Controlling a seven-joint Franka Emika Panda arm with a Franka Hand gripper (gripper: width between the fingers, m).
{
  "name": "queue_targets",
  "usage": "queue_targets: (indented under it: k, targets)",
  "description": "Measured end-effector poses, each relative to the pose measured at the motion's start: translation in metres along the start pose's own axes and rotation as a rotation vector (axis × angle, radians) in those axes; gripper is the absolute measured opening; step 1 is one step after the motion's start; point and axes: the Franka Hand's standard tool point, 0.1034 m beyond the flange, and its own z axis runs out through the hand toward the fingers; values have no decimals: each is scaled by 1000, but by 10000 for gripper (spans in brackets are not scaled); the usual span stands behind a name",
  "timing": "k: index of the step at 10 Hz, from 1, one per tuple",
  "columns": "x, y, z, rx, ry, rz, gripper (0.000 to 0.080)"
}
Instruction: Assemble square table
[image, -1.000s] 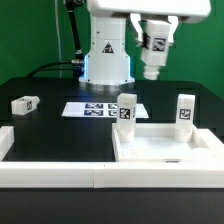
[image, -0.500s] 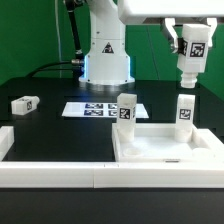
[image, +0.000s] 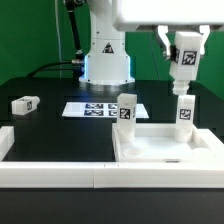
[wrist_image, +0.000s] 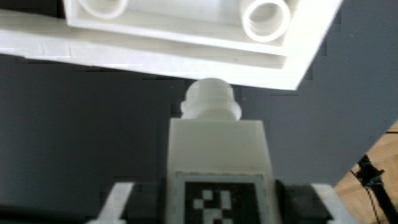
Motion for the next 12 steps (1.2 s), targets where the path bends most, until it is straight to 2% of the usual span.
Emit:
queue_targets:
  k: [2,3,8,9,12]
  targets:
    - [4,1,13,22,-9,40,285]
    - [4,2,15,25,-10,43,285]
    - [2,2,17,22,-10,48,285]
    - [-1,-3,25,12,1,53,285]
    - [-11,-42,51,9,-19,159,285]
